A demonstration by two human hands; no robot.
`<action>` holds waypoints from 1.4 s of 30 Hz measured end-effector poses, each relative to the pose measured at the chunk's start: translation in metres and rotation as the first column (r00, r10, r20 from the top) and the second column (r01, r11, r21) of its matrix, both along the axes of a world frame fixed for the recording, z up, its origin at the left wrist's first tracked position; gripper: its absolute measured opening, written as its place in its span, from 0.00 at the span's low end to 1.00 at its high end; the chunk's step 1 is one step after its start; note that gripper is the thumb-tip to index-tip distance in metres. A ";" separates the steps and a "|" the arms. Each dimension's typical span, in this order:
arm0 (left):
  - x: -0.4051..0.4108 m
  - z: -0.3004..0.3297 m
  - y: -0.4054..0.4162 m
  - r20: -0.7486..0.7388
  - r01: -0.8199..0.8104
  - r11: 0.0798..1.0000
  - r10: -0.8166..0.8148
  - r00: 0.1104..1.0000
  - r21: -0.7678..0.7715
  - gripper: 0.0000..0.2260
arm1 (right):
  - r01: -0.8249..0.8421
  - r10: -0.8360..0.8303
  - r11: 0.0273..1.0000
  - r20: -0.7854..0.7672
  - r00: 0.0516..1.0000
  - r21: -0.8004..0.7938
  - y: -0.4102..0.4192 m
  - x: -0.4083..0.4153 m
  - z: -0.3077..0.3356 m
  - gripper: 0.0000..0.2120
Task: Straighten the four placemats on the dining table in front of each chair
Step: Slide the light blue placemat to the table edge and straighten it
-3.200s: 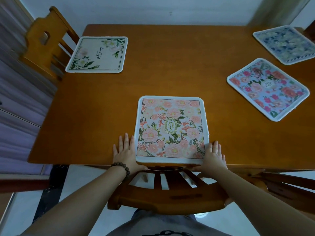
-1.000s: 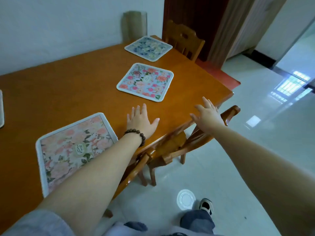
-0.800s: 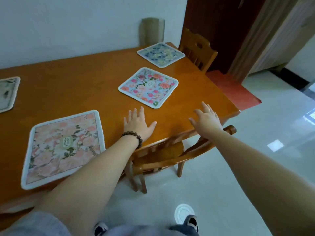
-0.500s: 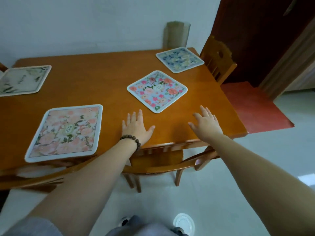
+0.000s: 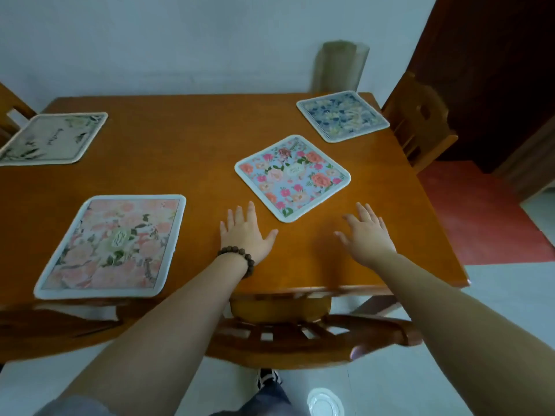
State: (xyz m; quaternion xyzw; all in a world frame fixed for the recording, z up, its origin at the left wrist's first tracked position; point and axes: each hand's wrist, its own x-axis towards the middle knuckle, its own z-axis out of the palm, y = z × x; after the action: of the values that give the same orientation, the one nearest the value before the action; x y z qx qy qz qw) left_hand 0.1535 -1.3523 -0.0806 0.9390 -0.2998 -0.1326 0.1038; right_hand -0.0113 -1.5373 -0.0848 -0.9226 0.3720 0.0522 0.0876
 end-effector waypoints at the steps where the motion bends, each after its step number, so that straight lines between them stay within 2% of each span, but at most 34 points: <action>1: 0.008 -0.002 -0.006 -0.003 -0.001 1.000 0.001 1.000 -0.007 0.39 | 0.004 -0.004 1.000 -0.004 1.000 -0.005 -0.007 0.005 -0.003 0.26; 14: 0.098 -0.049 -0.068 -0.066 -0.021 0.997 0.027 0.997 0.078 0.40 | 0.062 -0.059 0.994 -0.036 0.998 0.094 -0.090 0.073 -0.042 0.30; 18: 0.132 -0.068 -0.094 -0.068 -0.024 0.995 0.030 0.997 0.094 0.41 | 0.095 -0.095 0.984 -0.006 0.995 0.151 -0.126 0.102 -0.066 0.34; 23: 0.169 -0.092 -0.126 -0.070 -0.061 0.994 0.067 0.995 0.089 0.49 | 0.100 -0.104 0.983 0.018 0.994 0.157 -0.170 0.143 -0.093 0.40; 26: 0.180 -0.107 -0.141 -0.106 -0.060 0.995 0.068 0.992 0.081 0.51 | 0.077 -0.077 0.986 -0.002 0.997 0.150 -0.190 0.166 -0.106 0.43; 29: 0.182 -0.122 -0.152 -0.069 -0.035 0.992 0.043 0.997 0.122 0.52 | 0.080 -0.076 0.984 -0.035 0.997 0.156 -0.207 0.183 -0.116 0.45; 34: 0.183 -0.137 -0.155 -0.008 -0.018 0.993 0.019 1.000 0.116 0.51 | 0.069 -0.052 0.985 -0.105 0.993 0.158 -0.211 0.197 -0.126 0.47; 42: 0.162 -0.141 -0.135 -0.049 0.065 0.993 -0.060 0.997 0.099 0.49 | 0.073 -0.055 0.982 -0.106 0.993 0.172 -0.176 0.172 -0.122 0.45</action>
State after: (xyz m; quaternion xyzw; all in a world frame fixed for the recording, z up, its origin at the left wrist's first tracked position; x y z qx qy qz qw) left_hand 0.3153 -1.4877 -0.2216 0.9299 -0.3194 -0.1724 0.0590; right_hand 0.1609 -1.7128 -0.2064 -0.8949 0.3996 0.1284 0.1514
